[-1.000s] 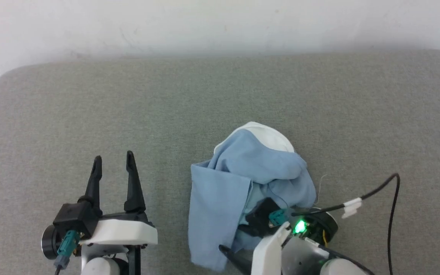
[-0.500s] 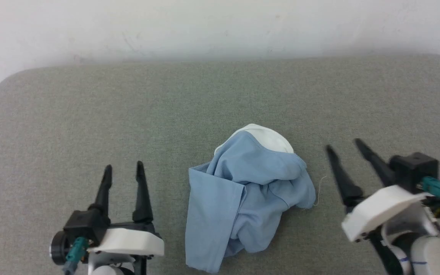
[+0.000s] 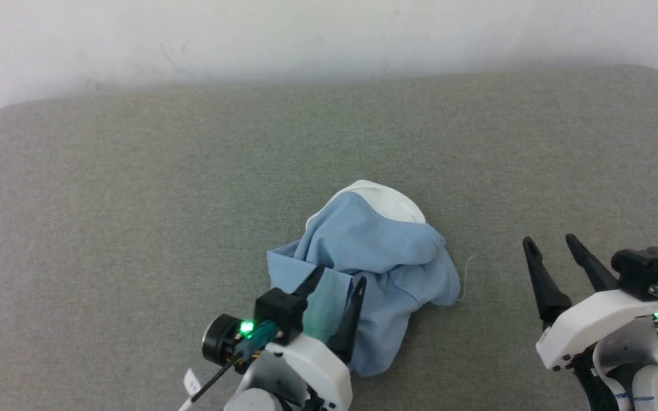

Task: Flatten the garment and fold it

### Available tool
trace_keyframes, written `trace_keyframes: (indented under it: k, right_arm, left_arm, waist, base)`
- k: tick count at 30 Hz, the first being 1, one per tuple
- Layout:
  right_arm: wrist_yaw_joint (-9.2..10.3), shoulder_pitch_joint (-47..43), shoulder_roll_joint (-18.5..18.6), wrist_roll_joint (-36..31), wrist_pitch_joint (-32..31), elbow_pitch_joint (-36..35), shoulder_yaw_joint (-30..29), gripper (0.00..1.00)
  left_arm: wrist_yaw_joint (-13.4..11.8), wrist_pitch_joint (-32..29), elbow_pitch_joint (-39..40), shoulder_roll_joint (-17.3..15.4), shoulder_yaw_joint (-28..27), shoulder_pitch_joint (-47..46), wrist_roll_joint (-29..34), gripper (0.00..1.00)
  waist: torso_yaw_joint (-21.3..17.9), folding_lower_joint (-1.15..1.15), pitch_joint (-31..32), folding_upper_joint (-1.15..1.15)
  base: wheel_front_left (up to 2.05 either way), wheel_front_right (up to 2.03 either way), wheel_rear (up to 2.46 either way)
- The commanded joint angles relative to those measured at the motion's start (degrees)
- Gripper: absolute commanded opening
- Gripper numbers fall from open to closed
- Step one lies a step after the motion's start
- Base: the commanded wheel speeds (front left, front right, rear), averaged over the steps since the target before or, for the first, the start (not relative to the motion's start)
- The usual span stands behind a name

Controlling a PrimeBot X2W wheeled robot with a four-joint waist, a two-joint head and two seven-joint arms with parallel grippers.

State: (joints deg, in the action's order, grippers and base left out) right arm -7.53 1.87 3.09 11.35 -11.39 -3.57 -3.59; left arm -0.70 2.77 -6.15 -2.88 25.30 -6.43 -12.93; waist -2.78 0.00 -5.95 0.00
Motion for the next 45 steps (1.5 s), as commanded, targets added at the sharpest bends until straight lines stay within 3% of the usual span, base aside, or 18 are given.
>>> trace_keyframes:
  k: [1,7,9,10,15,23,27,28,29,33,41,45]
  right_arm:
    - [0.04,0.38,-0.20,0.69,0.41,0.35,0.34,1.00]
    - [0.04,0.42,-0.21,1.74,0.86,1.38,1.58,1.00]
    - [0.04,0.36,-0.21,1.92,1.01,1.56,1.70,1.00]
    - [0.04,0.35,-0.21,2.02,1.08,1.66,1.67,1.00]
    - [0.04,0.27,-0.21,2.33,1.26,1.91,1.53,1.00]
    - [0.04,0.43,-0.21,2.51,1.13,1.82,1.58,1.00]
    - [0.04,0.35,-0.21,2.44,0.62,2.09,1.60,1.00]
    - [0.04,0.31,-0.21,2.42,0.51,2.15,1.59,1.00]
    - [0.04,0.28,-0.21,2.37,0.37,2.21,1.61,1.00]
    - [0.04,0.25,-0.21,2.07,0.08,2.31,1.56,1.00]
    - [0.04,1.34,-0.21,-0.28,0.09,3.68,2.50,1.00]
    - [0.04,4.63,-0.21,-2.46,-0.56,7.34,3.84,1.00]
  left_arm:
    - [-1.01,-2.71,-0.55,0.00,0.76,-1.12,-0.10,1.00]
    - [-5.94,-16.54,0.17,-0.41,1.62,-1.38,1.70,1.00]
    - [-6.92,-19.39,1.95,-0.66,1.34,-0.71,1.49,0.23]
    - [-7.28,-19.97,3.01,-0.79,1.00,-0.42,1.23,0.00]
    - [-9.95,-19.25,6.99,-2.11,-3.19,1.33,-0.32,0.00]
    - [-18.03,-14.62,9.11,-6.44,-17.81,6.46,-3.53,0.00]
    - [-20.83,-14.74,8.03,-7.39,-22.92,10.57,-5.57,0.00]
    - [-21.06,-14.82,7.64,-7.44,-23.56,11.36,-6.05,0.43]
    - [-21.11,-14.59,7.38,-7.28,-24.08,11.94,-6.64,1.00]
    - [-19.71,-12.76,6.97,-6.25,-24.46,12.71,-8.72,1.00]
    - [-12.51,7.19,6.75,-3.26,-21.86,9.29,-8.92,1.00]
    - [-11.07,11.16,5.26,-2.13,-19.52,7.58,-7.22,1.00]
  waist:
    - [-0.77,0.00,-0.23,0.00]
    - [-2.04,0.00,-0.05,0.00]
    - [-2.30,0.00,-0.06,0.00]
    - [-2.39,0.00,-0.06,0.00]
    - [-2.20,0.00,-0.13,0.00]
    - [-0.93,0.00,-0.46,0.00]
    - [-0.22,0.00,-0.72,0.00]
    - [-0.05,0.00,-0.75,0.00]
    - [0.14,0.00,-0.75,0.00]
    - [0.81,0.00,-0.67,0.00]
    - [3.08,0.00,-0.53,0.00]
    - [4.55,0.00,-1.39,0.00]
  base:
    - [0.00,0.00,0.00]
    - [0.00,0.00,0.00]
    - [0.00,0.00,0.00]
    - [0.00,0.00,0.00]
    - [0.00,0.00,0.00]
    - [0.00,0.00,0.00]
    - [0.00,0.00,0.00]
    - [0.00,0.00,0.00]
    - [0.00,0.00,0.00]
    - [0.00,0.00,0.00]
    - [0.00,0.00,0.00]
    - [0.00,0.00,0.00]
